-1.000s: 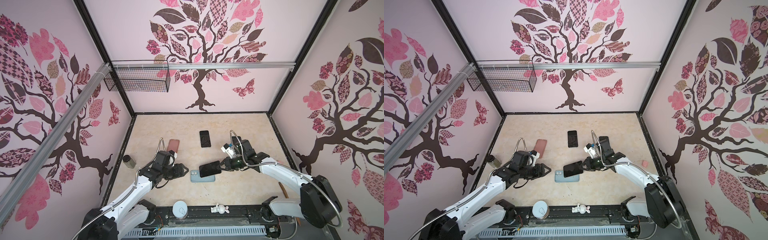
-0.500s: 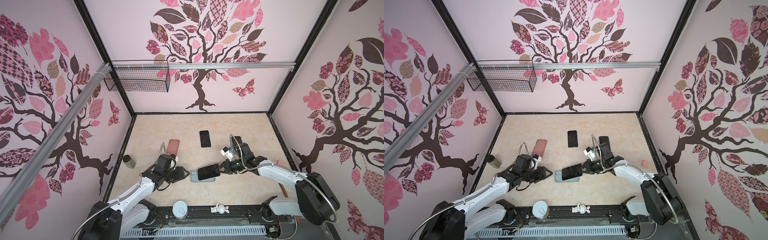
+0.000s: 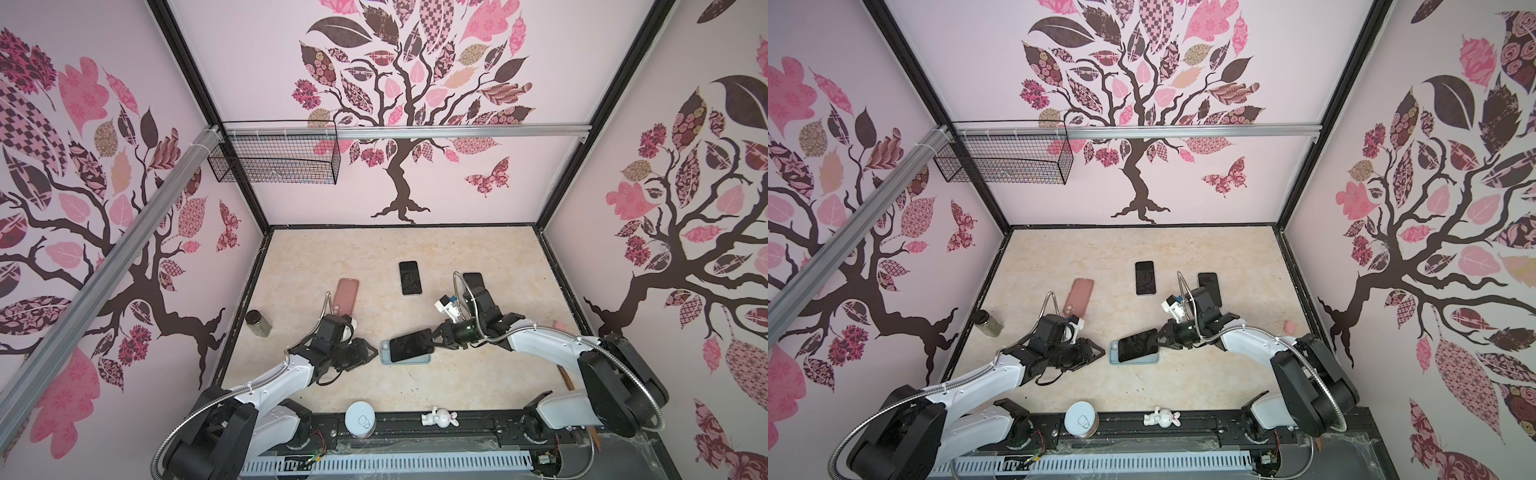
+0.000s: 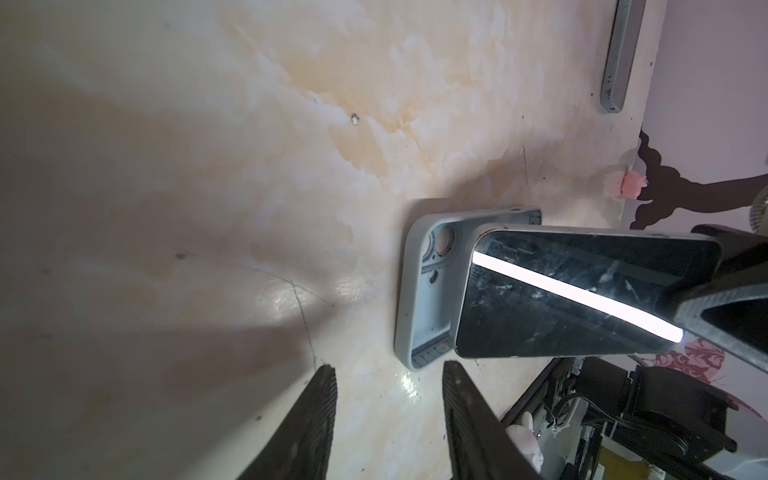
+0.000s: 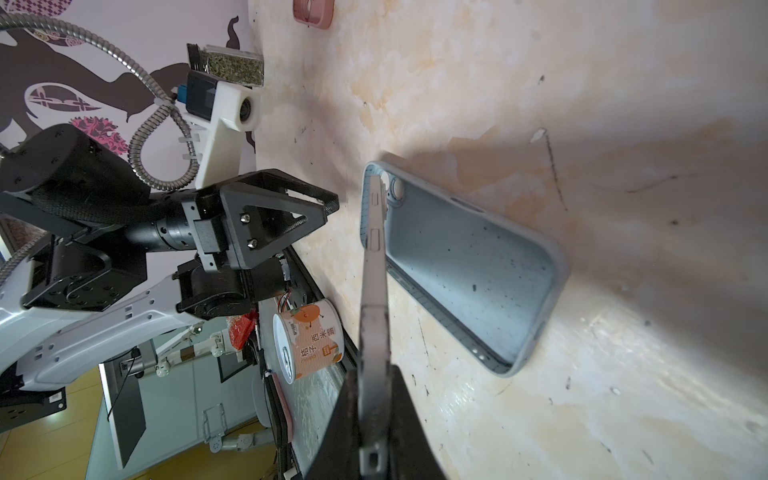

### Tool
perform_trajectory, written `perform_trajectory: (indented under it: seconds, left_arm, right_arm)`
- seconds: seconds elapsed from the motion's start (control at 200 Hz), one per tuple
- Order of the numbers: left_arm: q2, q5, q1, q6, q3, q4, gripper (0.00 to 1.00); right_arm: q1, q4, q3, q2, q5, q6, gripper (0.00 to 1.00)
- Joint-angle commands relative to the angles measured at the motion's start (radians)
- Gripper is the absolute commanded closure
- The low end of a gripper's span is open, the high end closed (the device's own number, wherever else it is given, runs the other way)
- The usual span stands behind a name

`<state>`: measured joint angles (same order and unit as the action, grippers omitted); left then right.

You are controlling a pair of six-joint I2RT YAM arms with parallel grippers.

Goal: Put the phone into the phone case
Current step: 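Lower the black phone into the light-blue case with both grippers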

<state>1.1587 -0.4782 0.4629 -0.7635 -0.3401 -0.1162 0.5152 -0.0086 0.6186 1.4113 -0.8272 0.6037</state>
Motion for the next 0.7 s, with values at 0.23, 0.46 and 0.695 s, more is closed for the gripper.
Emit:
perform_trajectory:
  seconds: [0.23,0.46,0.695]
  left_arm:
    - [0.07,-0.003,0.029,0.013,-0.003,0.09,0.52]
    - [0.121,-0.014,0.039,0.017,-0.011,0.118,0.54]
    - [0.141,-0.028,0.046,0.006,-0.009,0.154,0.6]
  right_arm:
    - [0.015,0.073,-0.012,0.039,-0.034,0.024,0.96]
    - [0.031,0.115,-0.018,0.087,-0.042,0.041,0.96]
    - [0.042,0.174,-0.024,0.123,-0.039,0.075,0.95]
